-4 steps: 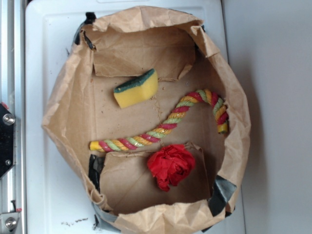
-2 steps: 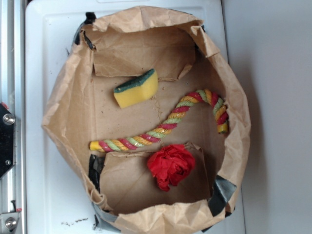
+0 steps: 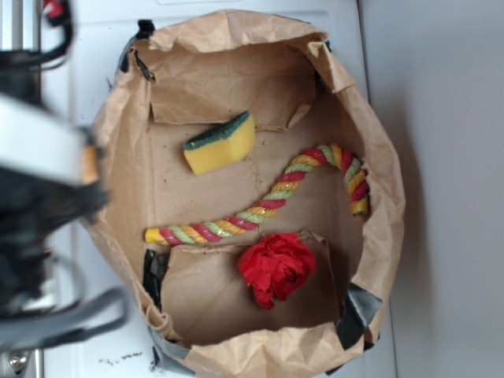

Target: Grab the multicolored rope.

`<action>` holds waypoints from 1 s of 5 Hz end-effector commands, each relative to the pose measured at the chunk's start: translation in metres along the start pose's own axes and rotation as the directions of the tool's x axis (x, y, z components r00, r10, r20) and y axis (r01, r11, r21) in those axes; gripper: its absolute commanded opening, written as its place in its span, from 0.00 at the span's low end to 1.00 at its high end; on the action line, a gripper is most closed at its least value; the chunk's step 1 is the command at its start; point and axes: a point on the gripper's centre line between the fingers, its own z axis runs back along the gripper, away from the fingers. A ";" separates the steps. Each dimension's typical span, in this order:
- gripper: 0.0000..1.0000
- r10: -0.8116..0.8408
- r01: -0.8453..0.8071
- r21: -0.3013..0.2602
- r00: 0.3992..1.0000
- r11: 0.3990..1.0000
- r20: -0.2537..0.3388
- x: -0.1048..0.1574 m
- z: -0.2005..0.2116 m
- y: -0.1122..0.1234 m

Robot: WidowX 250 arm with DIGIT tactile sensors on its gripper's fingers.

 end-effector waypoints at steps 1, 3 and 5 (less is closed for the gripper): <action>1.00 -0.008 0.008 0.004 0.998 1.000 0.057 0.045 -0.029 0.000; 1.00 0.042 -0.043 -0.062 0.999 0.997 -0.008 0.070 -0.079 -0.006; 1.00 0.048 -0.044 -0.074 0.997 0.996 0.053 0.073 -0.107 -0.014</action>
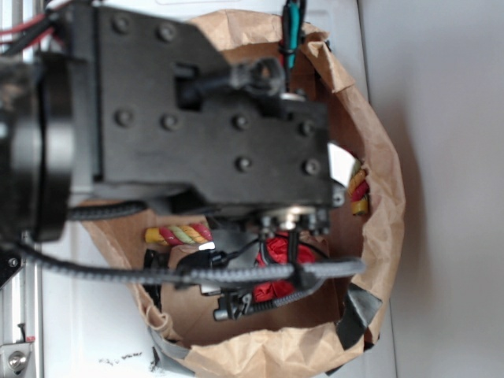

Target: Grab the multicolored rope.

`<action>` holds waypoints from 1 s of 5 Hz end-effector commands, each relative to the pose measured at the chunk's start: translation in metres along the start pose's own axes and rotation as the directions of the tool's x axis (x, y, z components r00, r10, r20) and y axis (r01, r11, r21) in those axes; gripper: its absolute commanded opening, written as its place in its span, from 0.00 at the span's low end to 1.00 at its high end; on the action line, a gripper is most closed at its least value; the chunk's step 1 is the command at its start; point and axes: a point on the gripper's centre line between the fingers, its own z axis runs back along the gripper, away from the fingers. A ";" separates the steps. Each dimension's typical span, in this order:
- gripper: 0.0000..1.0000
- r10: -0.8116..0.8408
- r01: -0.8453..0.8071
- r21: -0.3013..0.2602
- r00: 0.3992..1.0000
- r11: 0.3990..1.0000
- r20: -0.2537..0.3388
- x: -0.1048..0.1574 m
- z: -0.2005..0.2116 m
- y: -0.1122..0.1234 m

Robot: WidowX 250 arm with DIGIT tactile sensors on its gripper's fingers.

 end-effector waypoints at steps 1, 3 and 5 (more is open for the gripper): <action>1.00 -0.026 0.027 -0.015 0.995 1.000 0.096 0.006 -0.026 0.001; 1.00 0.014 -0.012 -0.042 0.998 0.999 0.056 0.002 -0.048 -0.004; 1.00 0.003 -0.001 -0.050 1.000 0.999 0.031 0.006 -0.061 -0.002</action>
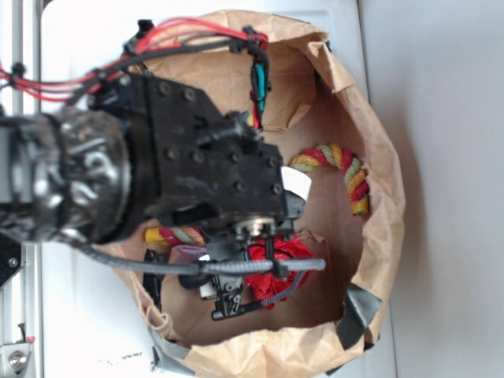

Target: Grab the multicolored rope.

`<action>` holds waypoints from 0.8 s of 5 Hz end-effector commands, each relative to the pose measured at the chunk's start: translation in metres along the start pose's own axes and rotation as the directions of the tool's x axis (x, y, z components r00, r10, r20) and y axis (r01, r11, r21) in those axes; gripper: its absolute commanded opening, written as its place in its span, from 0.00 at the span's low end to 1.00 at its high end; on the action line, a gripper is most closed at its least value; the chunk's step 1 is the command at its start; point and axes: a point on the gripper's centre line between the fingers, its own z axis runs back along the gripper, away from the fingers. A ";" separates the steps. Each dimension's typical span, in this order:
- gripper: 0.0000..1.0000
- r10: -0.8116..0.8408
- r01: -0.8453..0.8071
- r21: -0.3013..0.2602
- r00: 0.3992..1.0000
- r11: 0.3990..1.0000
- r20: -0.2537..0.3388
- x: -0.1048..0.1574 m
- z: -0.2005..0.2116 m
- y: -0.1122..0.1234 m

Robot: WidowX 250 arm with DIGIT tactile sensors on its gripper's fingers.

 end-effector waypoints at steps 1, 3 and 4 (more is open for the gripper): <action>1.00 -0.017 0.016 0.022 0.999 1.000 0.034 0.011 0.003 0.008; 1.00 -0.040 0.040 0.052 0.999 0.998 0.003 0.008 0.006 0.007; 1.00 -0.047 0.046 0.043 0.999 0.998 0.005 0.009 0.005 0.006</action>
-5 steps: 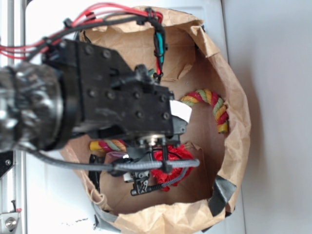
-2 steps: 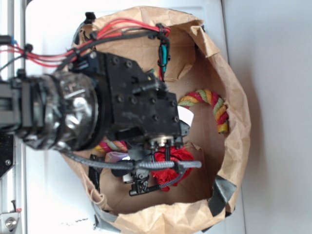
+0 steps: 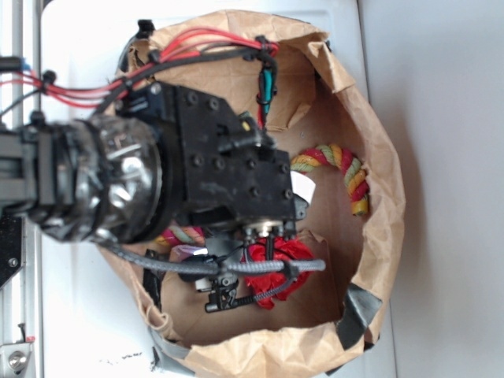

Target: Grab the multicolored rope.

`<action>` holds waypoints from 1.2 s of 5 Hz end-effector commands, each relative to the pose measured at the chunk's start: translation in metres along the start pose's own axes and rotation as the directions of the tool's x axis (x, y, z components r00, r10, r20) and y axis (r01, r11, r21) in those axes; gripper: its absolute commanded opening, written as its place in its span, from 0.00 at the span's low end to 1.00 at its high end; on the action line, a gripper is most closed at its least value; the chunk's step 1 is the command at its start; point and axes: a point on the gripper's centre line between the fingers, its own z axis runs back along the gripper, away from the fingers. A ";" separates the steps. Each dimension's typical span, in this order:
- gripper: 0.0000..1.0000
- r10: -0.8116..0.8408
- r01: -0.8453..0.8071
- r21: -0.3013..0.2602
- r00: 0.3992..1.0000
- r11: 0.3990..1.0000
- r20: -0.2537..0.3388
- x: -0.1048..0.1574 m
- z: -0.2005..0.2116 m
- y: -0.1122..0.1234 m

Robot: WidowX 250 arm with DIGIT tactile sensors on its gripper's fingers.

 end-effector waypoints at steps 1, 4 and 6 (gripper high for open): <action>1.00 -0.017 0.017 -0.008 0.998 1.000 0.052 0.012 0.010 -0.001; 1.00 -0.017 0.017 -0.008 0.998 1.000 0.052 0.012 0.010 -0.001; 1.00 -0.020 0.021 -0.017 0.997 1.000 0.073 0.010 0.027 0.002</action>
